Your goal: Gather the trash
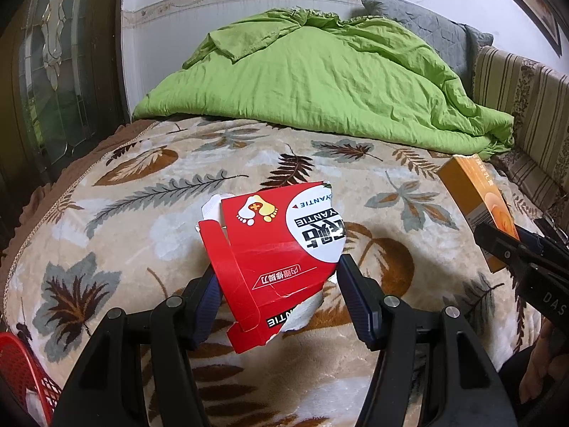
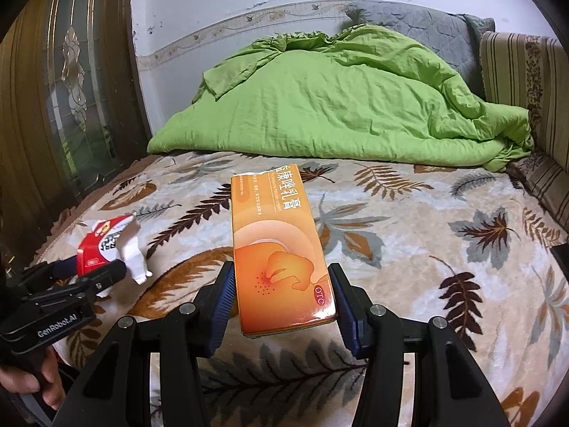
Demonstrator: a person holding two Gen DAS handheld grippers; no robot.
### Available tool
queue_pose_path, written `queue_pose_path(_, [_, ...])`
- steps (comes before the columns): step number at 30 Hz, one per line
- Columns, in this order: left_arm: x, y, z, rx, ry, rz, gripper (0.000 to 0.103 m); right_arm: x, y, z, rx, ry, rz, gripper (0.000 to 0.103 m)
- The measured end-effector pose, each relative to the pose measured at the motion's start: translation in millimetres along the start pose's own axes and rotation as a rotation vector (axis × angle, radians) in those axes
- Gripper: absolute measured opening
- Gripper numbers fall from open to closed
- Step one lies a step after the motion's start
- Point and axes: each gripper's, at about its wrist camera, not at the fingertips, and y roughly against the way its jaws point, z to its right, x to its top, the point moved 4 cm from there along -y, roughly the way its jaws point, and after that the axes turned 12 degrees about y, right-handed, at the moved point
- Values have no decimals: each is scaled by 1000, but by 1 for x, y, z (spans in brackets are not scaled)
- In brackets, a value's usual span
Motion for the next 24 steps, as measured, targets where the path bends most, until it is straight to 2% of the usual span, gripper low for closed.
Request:
queue_pose_path(11, [-2,-9,5,20,-9,-21,62,1,-6,2,46,-18,-2,56])
queue_pose_path(24, [-2,-6,8,24,-11,-14,62,0,-4,-3,57,-8,-19,56])
